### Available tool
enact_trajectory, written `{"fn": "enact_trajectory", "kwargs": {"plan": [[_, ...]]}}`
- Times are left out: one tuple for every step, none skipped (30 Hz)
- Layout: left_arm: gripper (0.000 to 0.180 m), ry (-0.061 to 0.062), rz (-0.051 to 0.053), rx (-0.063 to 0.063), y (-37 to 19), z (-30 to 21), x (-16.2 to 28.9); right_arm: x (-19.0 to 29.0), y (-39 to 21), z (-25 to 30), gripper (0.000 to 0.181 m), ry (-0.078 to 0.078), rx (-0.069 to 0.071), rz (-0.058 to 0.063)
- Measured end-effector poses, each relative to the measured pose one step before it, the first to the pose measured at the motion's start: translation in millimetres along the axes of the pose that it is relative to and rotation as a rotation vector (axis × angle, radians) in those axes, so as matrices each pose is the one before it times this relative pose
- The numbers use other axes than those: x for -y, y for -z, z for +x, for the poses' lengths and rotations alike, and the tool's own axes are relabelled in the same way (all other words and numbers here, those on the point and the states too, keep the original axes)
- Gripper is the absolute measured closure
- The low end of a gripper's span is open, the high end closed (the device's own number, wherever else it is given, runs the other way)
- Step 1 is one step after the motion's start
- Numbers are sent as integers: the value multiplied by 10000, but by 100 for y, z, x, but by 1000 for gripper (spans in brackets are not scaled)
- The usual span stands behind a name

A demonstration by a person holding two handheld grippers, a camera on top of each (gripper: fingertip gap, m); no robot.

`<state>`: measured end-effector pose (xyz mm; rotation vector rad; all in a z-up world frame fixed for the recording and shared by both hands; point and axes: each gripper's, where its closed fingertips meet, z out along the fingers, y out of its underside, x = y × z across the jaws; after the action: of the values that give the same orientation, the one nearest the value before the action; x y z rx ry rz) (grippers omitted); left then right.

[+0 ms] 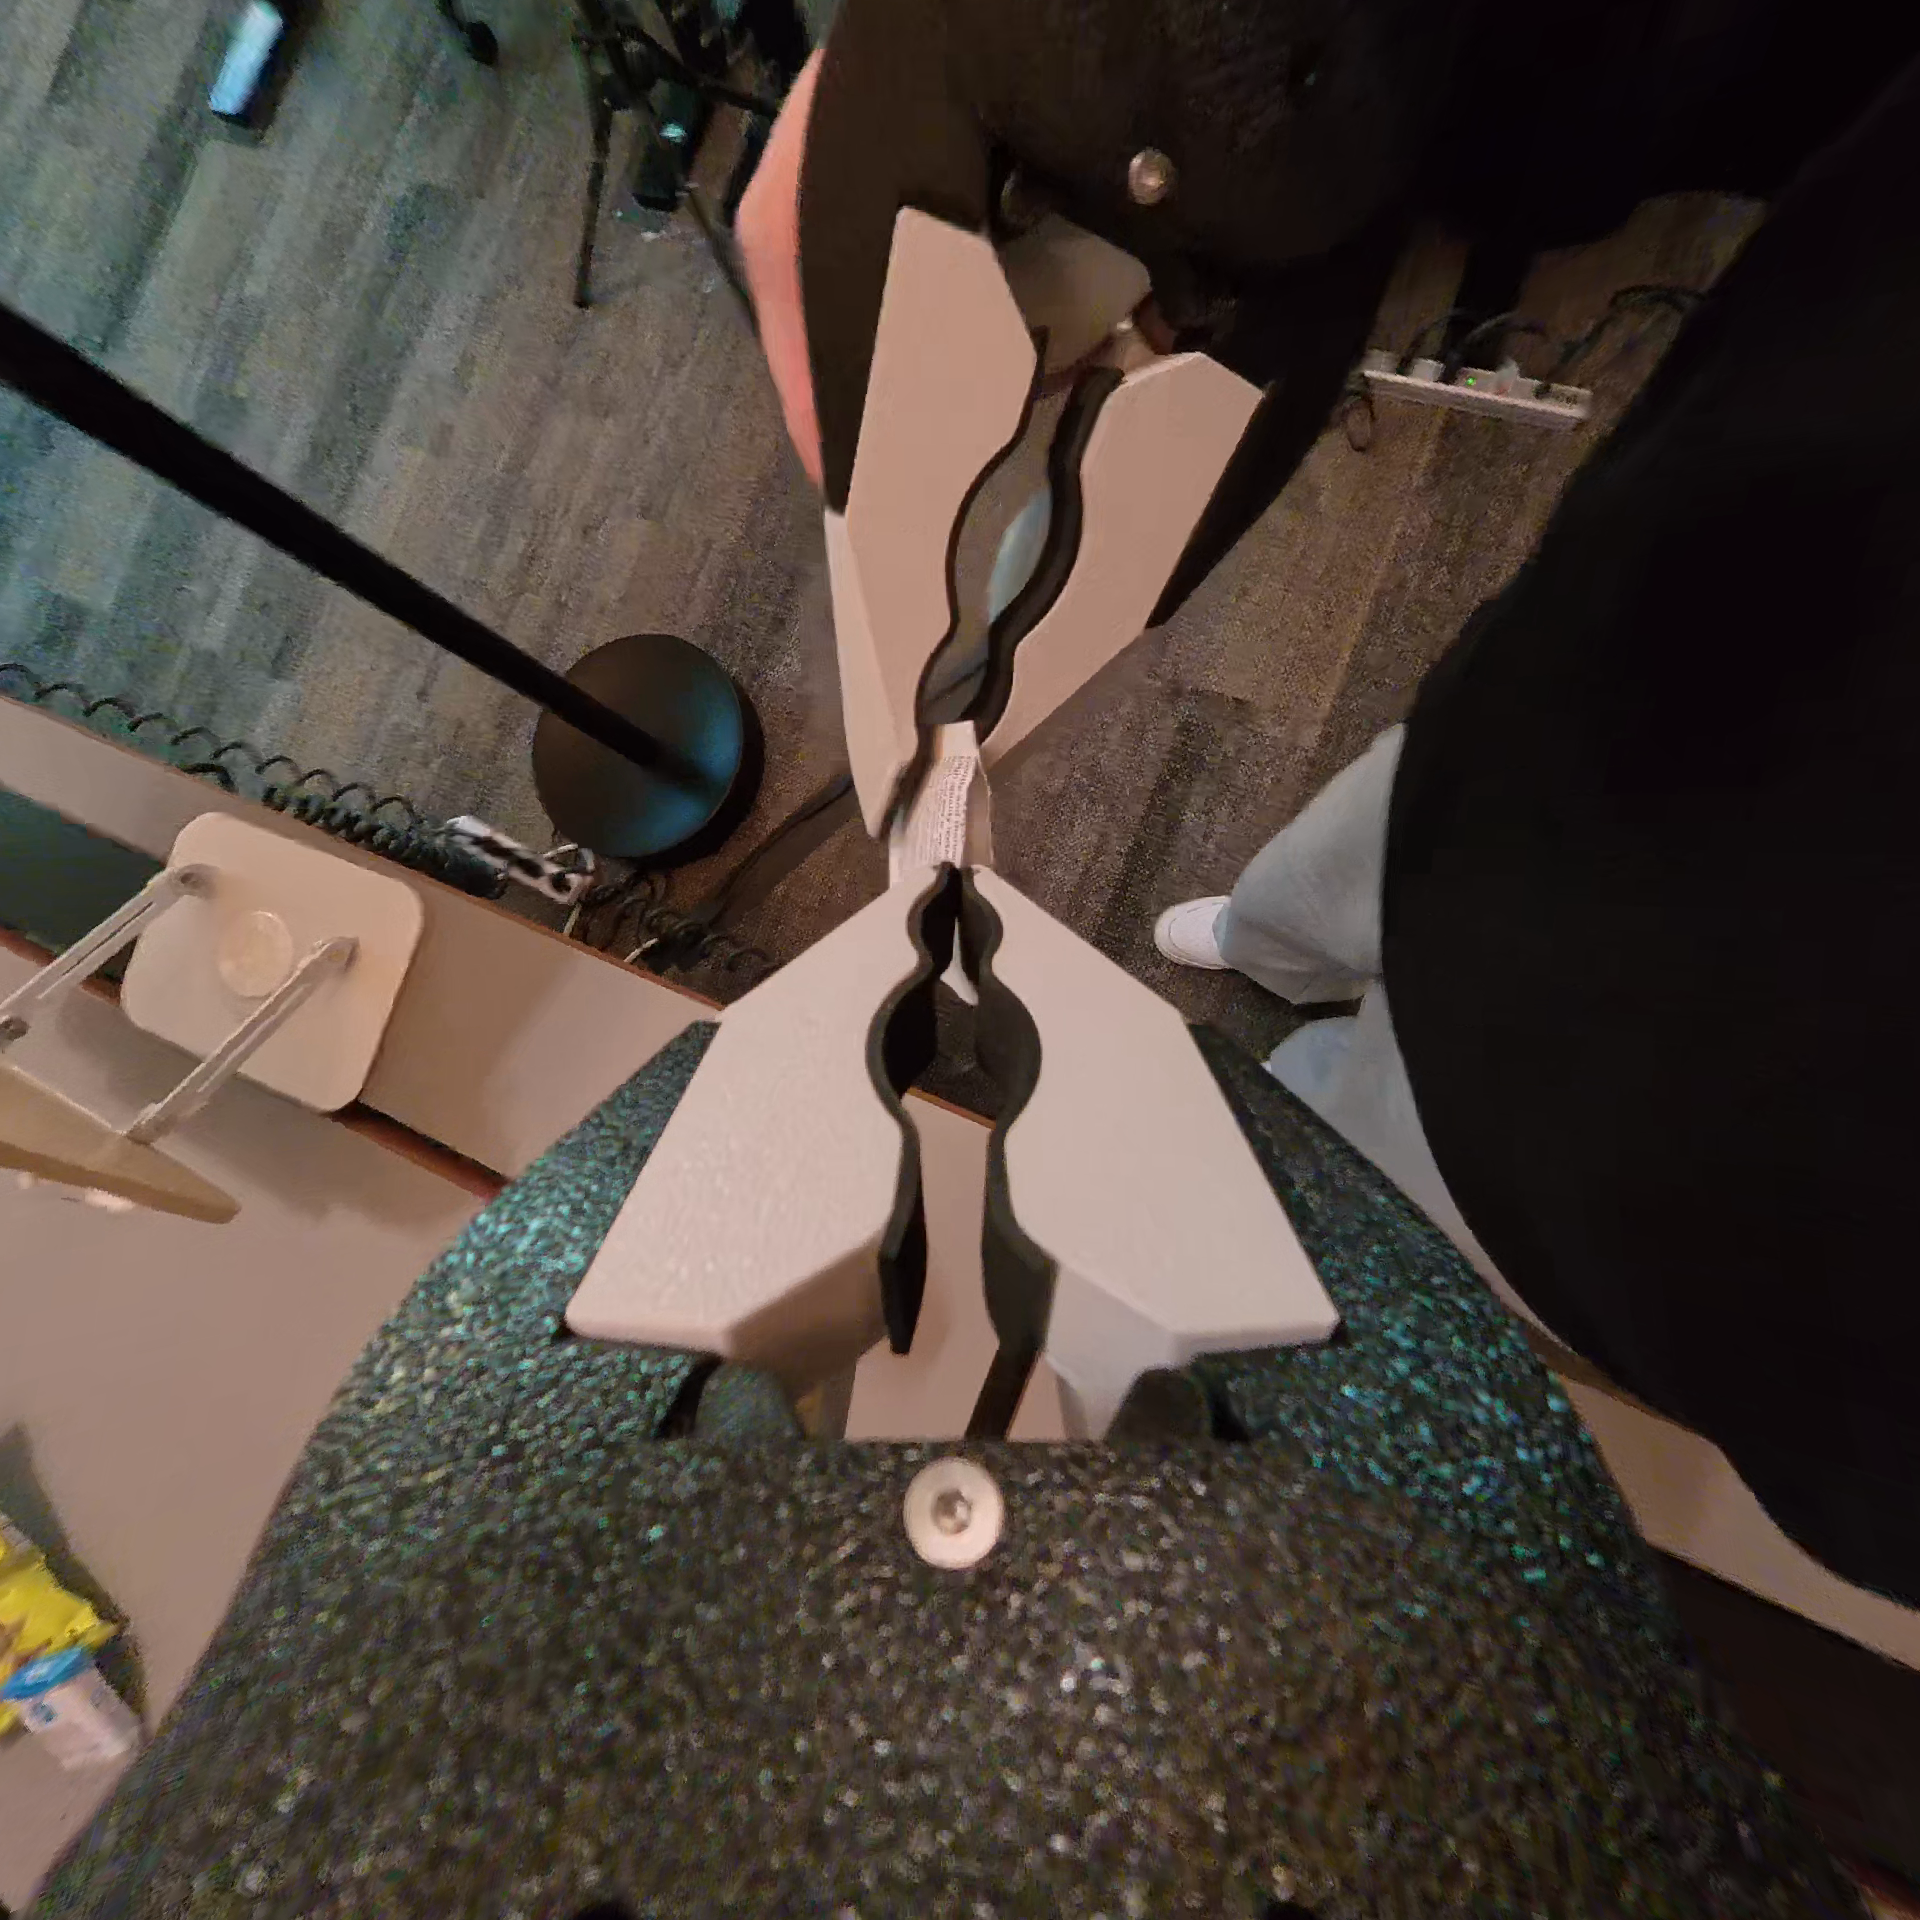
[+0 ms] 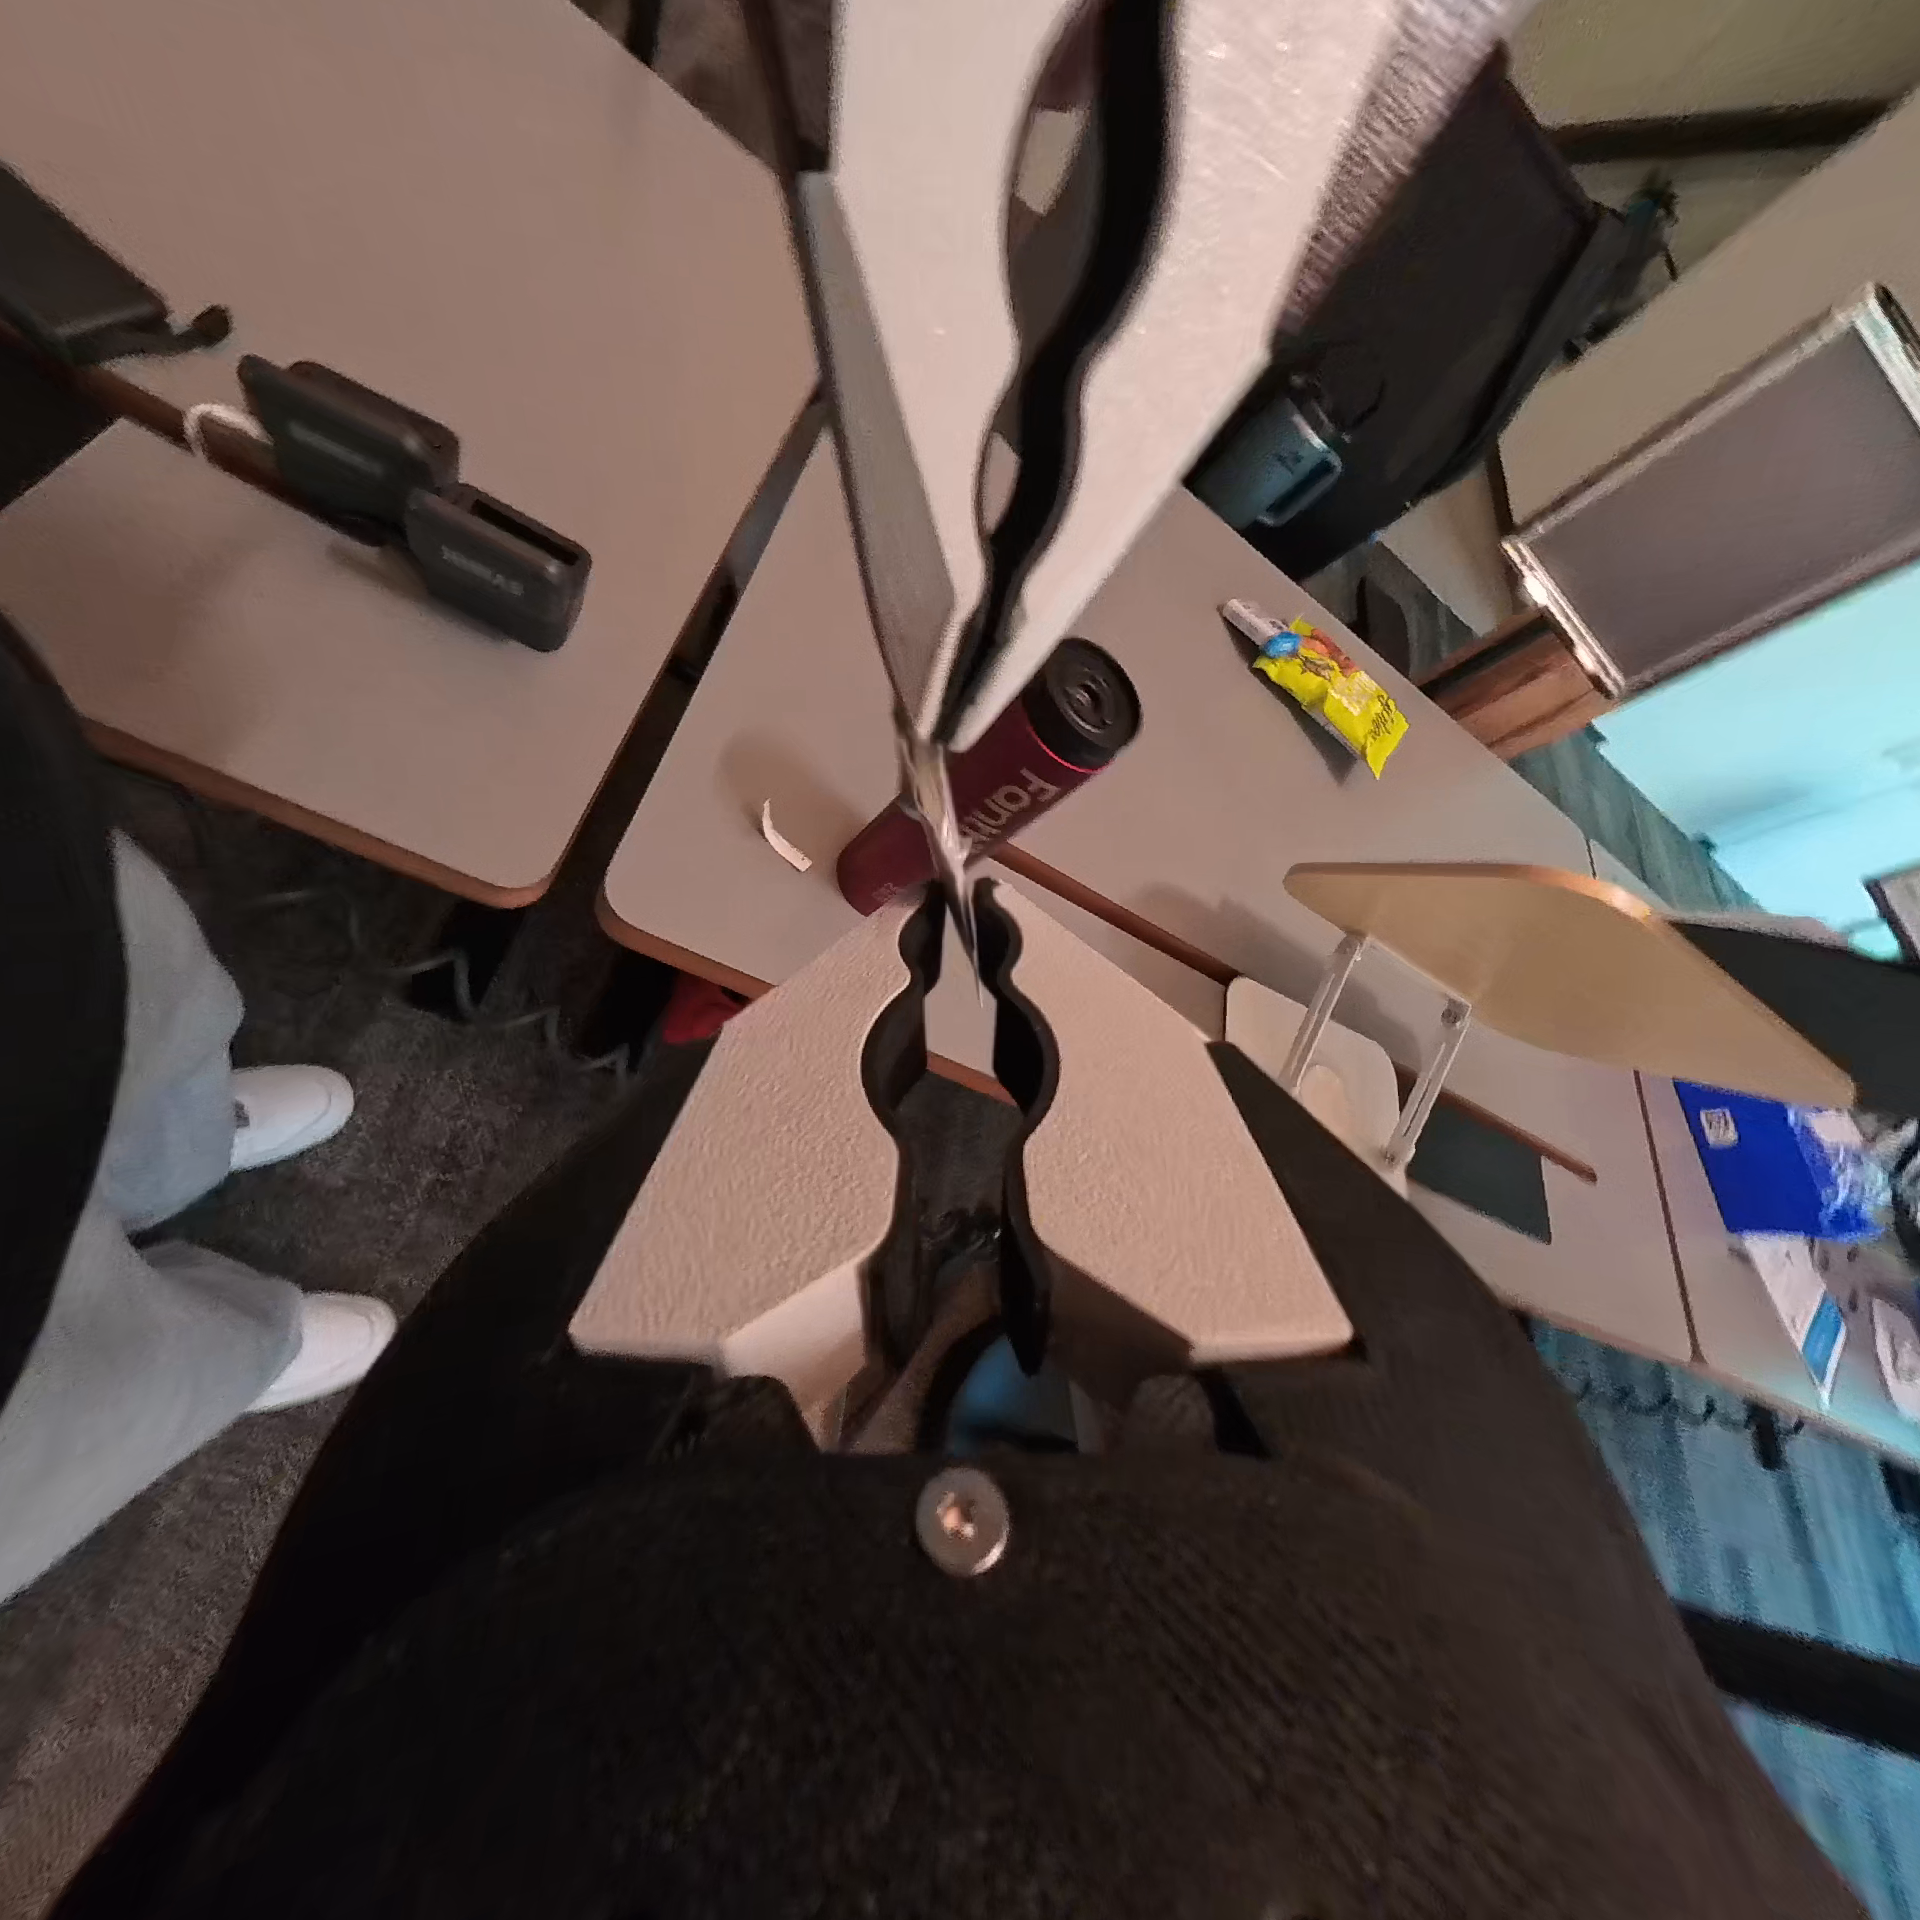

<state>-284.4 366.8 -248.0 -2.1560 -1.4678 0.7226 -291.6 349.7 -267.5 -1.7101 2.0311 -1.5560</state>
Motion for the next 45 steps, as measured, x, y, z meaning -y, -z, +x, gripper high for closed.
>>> {"fn": "enact_trajectory", "kwargs": {"plan": [[180, 183, 37, 343, -29, -520, 11, -564, 114, 805, 155, -541, -357, -80], [180, 195, 37, 426, -21, -642, -68, -723, 143, 926, 148, -739, -355, -93], [180, 261, 71, 457, -33, -659, -62, -639, 190, 699, 142, -841, -172, -31], [180, 344, 151, 441, -79, -591, 31, -476, 209, 438, 133, -858, -16, -2], [180, 406, 199, 492, -115, -602, 81, -401, 150, 323, 126, -935, 10, -54], [180, 392, 198, 556, -120, -630, 61, -332, 53, 140, 126, -976, 85, -94], [180, 350, 186, 573, -130, -591, 30, -137, -52, -273, 127, -1034, 289, 2], [180, 320, 170, 614, -96, -603, 47, 268, -115, -663, 127, -1077, 482, 258], [180, 198, 181, 591, -58, -486, 87, 746, -97, -733, 127, -1086, 488, 601], [180, 4, 162, 569, -19, -379, 117, 1009, -53, -549, 131, -1075, 362, 831], [180, -170, 130, 548, 16, -266, 129, 984, -58, -391, 138, -1109, 296, 843], [180, -266, 161, 435, 38, -47, 230, 682, -103, -167, 143, -1115, 198, 654], [180, -296, 186, 400, 73, 36, 333, 472, -159, -250, 146, -916, 267, 511], [180, -359, 158, 400, 102, 17, 332, 423, -88, -294, 149, -600, 253, 443], [180, -430, 123, 384, 95, -14, 307, 428, 10, -94, 152, -362, 69, 409], [180, -437, 92, 392, 105, -104, 265, 266, 34, -19, 154, -181, 5, 225], [180, -396, 65, 356, 110, -144, 201, 92, 9, 35, 154, -96, -19, 56], [180, -316, 55, 252, 80, -87, 166, 87, 18, -132, 154, -75, 88, 34], [180, -229, 18, 189, 52, -62, 97, 226, 24, -375, 153, -194, 242, 112], [180, -216, 15, 197, 39, -108, 81, 241, 29, -237, 153, -262, 160, 138], [180, -254, 49, 170, 52, -88, 119, 155, 2, -208, 153, -188, 142, 108], [180, -252, 61, 164, 68, -84, 165, -49, -43, -27, 152, -116, 30, -10], [180, -250, 57, 157, 68, -73, 175, -36, -42, -3, 151, -96, 0, 31], [180, -282, 41, 124, 59, -8, 162, 103, -23, -219, 151, -140, 135, 130], [180, -296, 34, 105, 36, 34, 131, 47, -7, -177, 152, -213, 131, 75], [180, -289, 48, 128, 31, 27, 139, 14, 20, -48, 152, -169, 57, 34], [180, -274, 66, 142, 51, 4, 149, 91, 81, 75, 152, -100, -42, 95], [180, -225, 74, 131, 68, -9, 182, 187, 136, -33, 156, -91, 17, 154], [180, -168, 75, 125, 81, -30, 195, 64, 131, -67, 160, -69, 40, 55], [180, -161, 60, 113, 70, -46, 165, -29, 94, 103, 160, -37, -55, -12], [180, -161, 31, 69, 33, 15, 128, 10, 90, 133, 161, -48, -51, 31], [180, -94, 21, 45, 4, 42, 95, 46, 88, 11, 163, -107, 29, 59], [180, -36, 58, 45, 14, 19, 147, 69, 59, -94, 163, -124, 101, 72], [180, -53, 47, 30, 23, 28, 131, 65, 73, -47, 164, -116, 54, 86], [180, -90, 3, 39, 9, 15, 90, 61, 82, 2, 164, -111, 27, 73], [180, -106, 21, 79, 17, -52, 93, 0, 72, -42, 164, -110, 51, 24], [180, -113, 48, 70, 41, -34, 143, -45, 74, 70, 164, -79, -12, 5], [180, -95, 40, 42, 33, 3, 108, 0, 86, 144, 166, -42, -61, 49], [180, -55, 40, 24, 30, 16, 119, 24, 78, 147, 167, -90, -40, 72], [180, -57, 31, -18, 28, 84, 109, 87, 76, 37, 167, -139, 40, 111], [180, -54, 12, -22, 6, 86, 78, -23, 54, -19, 167, -78, 60, 45], [180, -3, 5, -33, -2, 115, 47, -143, 31, 76, 169, -4, -14, -46], [180, 35, 5, -72, -19, 148, 13, -14, 48, 54, 172, 63, -41, 30], [180, 54, 7, -67, -7, 150, 2, 91, 50, -34, 174, 85, -17, 112], [180, 70, 18, -60, -11, 124, 29, -29, -2, -99, 178, 90, 24, 15]]}}
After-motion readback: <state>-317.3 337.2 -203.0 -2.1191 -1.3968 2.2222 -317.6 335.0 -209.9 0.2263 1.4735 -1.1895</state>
